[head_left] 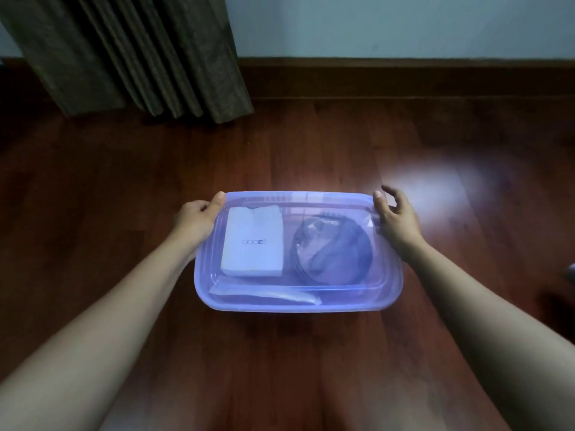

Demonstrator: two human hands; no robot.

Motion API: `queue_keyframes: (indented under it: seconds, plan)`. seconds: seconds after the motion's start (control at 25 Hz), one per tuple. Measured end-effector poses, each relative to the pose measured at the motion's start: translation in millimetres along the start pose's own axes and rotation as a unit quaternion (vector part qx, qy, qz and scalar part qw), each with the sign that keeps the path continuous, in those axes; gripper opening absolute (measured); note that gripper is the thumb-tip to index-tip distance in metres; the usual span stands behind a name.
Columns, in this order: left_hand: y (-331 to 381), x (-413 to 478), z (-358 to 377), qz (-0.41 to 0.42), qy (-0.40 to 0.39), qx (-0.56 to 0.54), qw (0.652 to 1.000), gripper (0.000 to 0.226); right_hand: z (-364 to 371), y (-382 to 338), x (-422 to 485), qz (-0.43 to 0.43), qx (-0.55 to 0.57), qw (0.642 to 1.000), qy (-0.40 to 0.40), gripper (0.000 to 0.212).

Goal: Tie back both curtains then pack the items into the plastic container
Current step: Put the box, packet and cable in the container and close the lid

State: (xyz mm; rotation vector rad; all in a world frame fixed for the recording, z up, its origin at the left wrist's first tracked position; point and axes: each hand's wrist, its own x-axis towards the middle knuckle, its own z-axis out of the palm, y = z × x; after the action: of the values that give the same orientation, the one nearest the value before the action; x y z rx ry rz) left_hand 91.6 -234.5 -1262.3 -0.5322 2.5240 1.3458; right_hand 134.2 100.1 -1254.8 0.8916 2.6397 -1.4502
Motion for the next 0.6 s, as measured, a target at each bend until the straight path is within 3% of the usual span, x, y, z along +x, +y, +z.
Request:
queue_keyframes:
  seconds: [0.12, 0.28, 0.4, 0.6]
  plan:
    - [0.9, -9.5, -3.7, -0.016, -0.016, -0.038, 0.999, 0.058, -2.9, -5.2, -6.9, -0.009, -0.066, 0.998, -0.012, 0.058]
    - [-23.3, -45.5, -12.8, -0.042, -0.062, -0.133, 0.988, 0.082, -14.4, -1.3, -42.3, 0.002, -0.118, 0.993, -0.014, 0.078]
    - [-50.4, -72.8, -13.7, -0.053, -0.062, -0.147, 0.986, 0.079, -17.7, 13.9, -88.6, 0.021, -0.140, 0.990, -0.017, 0.089]
    - [-58.1, -87.6, -0.5, -0.035, -0.019, -0.116, 0.992, 0.066, -11.6, 21.5, -106.9, 0.010, -0.149, 0.989, -0.016, 0.085]
